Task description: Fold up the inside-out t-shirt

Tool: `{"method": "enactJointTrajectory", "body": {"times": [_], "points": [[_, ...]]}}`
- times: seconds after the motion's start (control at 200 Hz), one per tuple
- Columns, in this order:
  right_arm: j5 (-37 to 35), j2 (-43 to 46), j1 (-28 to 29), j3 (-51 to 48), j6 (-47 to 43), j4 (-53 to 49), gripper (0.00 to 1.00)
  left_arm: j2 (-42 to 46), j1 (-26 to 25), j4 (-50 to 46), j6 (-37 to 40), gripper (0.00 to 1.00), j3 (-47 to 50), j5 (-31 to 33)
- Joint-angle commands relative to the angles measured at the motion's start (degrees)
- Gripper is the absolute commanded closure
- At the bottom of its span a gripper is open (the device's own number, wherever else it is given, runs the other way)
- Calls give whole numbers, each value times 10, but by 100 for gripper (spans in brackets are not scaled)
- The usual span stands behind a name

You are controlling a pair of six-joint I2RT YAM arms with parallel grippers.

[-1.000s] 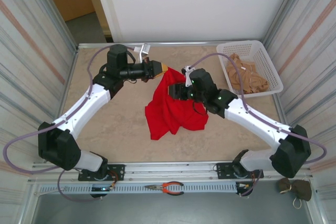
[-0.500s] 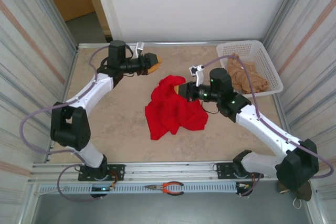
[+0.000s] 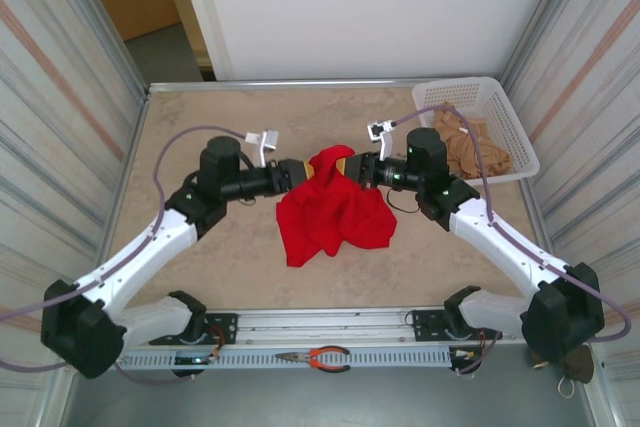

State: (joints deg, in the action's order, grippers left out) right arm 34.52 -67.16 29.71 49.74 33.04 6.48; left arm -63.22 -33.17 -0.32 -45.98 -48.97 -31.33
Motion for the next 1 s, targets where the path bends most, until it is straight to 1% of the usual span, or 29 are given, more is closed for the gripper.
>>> {"method": "enactJointTrajectory", "body": {"times": [0.0,0.06,0.115,0.351,0.601,0.797,0.832,0.872,0.972,0.997], "points": [[-3,2,-6,-8,17,21,100,2,-45,-42,82,57,18,125],[-5,2,-7,-9,18,21,100,-16,-71,-50,115,60,9,156],[-6,4,-7,-10,19,20,100,-37,-83,-57,137,60,-2,174],[-9,12,-6,-15,25,19,100,-100,-89,-43,172,62,-41,193],[-10,13,-4,-17,27,20,100,-138,-88,-37,183,63,-76,197],[-11,16,-3,-16,29,19,100,-180,-88,-26,180,66,-98,177],[-11,16,-3,-15,28,17,100,-186,-88,-24,180,70,-102,178],[-13,18,-3,-15,25,13,100,-192,-87,-24,181,77,-106,179],[-19,22,-8,-19,20,5,100,-193,-74,-36,184,100,-123,170],[-20,22,-11,-22,21,5,100,-188,-70,-41,185,100,-127,164]]}}
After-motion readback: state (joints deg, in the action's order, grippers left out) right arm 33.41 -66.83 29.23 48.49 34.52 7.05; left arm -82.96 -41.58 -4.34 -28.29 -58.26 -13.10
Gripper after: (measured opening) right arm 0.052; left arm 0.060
